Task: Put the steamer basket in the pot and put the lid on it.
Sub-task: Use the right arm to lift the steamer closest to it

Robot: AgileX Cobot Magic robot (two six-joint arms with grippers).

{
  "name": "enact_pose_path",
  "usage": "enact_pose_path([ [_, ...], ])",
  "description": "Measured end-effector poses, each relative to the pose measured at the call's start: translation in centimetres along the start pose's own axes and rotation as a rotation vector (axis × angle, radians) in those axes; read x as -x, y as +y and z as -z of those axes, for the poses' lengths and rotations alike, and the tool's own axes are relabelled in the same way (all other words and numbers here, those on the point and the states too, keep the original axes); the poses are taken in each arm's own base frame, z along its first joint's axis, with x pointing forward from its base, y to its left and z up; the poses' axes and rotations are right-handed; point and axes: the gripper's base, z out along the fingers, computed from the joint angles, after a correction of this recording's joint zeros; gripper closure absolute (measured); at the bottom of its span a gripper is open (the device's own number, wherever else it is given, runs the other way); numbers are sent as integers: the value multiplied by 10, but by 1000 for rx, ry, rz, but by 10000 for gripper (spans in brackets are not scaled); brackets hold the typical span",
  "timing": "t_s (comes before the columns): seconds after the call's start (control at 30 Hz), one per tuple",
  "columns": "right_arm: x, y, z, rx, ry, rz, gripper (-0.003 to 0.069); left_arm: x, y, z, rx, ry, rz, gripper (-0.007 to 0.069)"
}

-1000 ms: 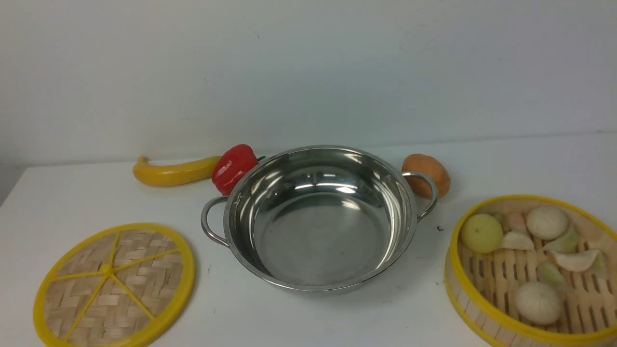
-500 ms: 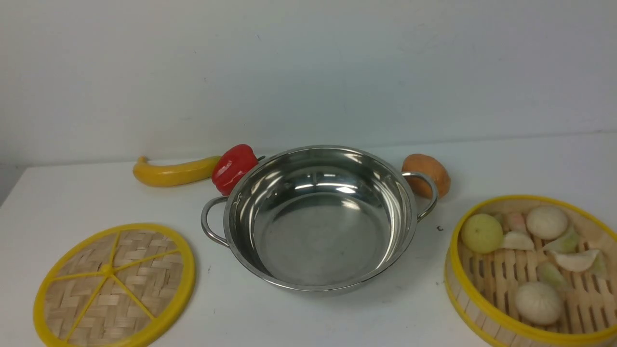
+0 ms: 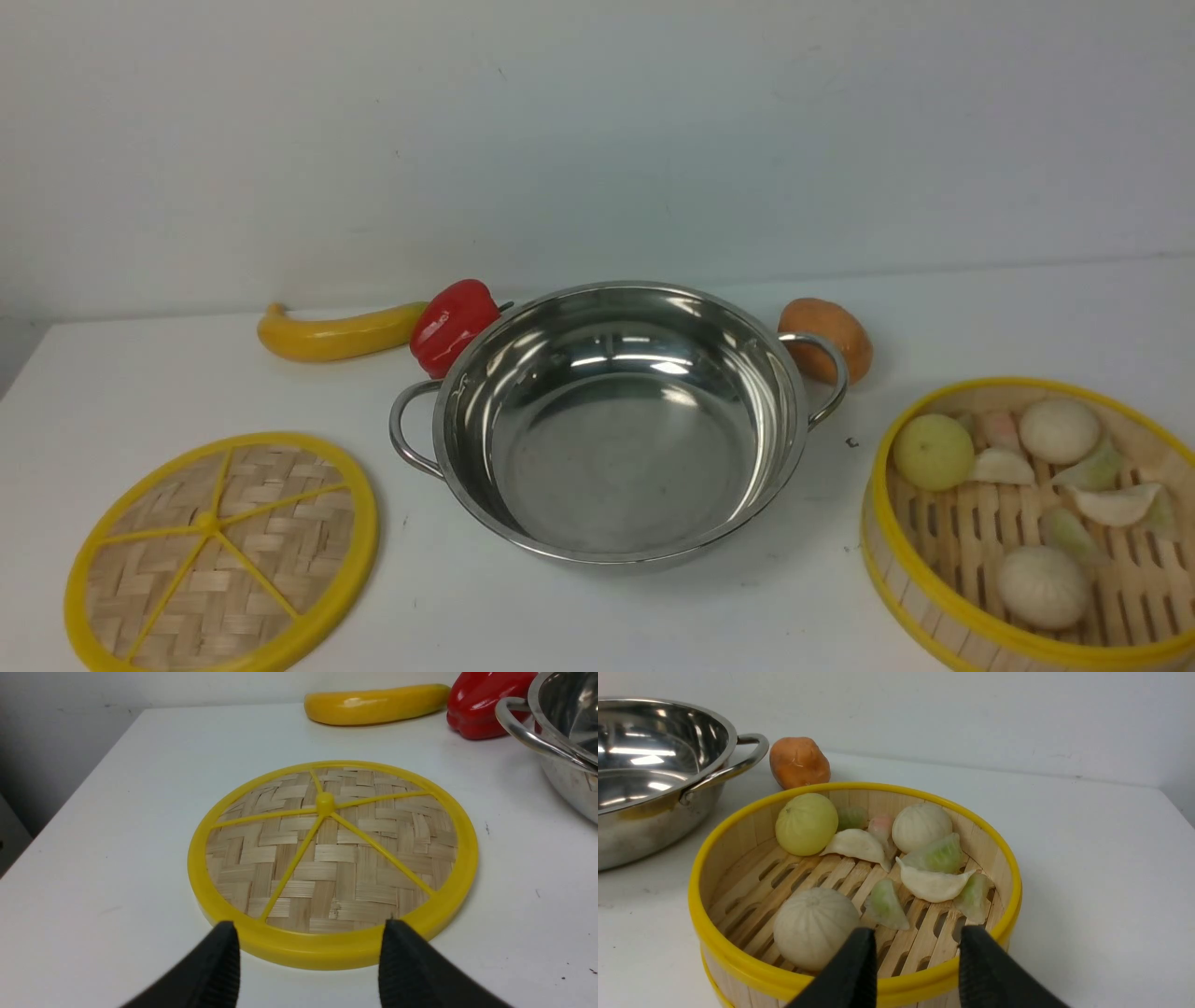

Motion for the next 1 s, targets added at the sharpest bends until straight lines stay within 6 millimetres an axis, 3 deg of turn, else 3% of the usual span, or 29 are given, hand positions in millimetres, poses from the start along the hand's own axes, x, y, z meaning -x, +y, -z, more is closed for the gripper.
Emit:
enact_pose_path([
  [0.9, 1, 0, 0, 5, -19, -13, 419, 0, 0, 0, 0, 0, 0, 246],
  [1.0, 22, -1, 7, 8, -66, -62, 419, 0, 0, 0, 0, 0, 0, 246],
])
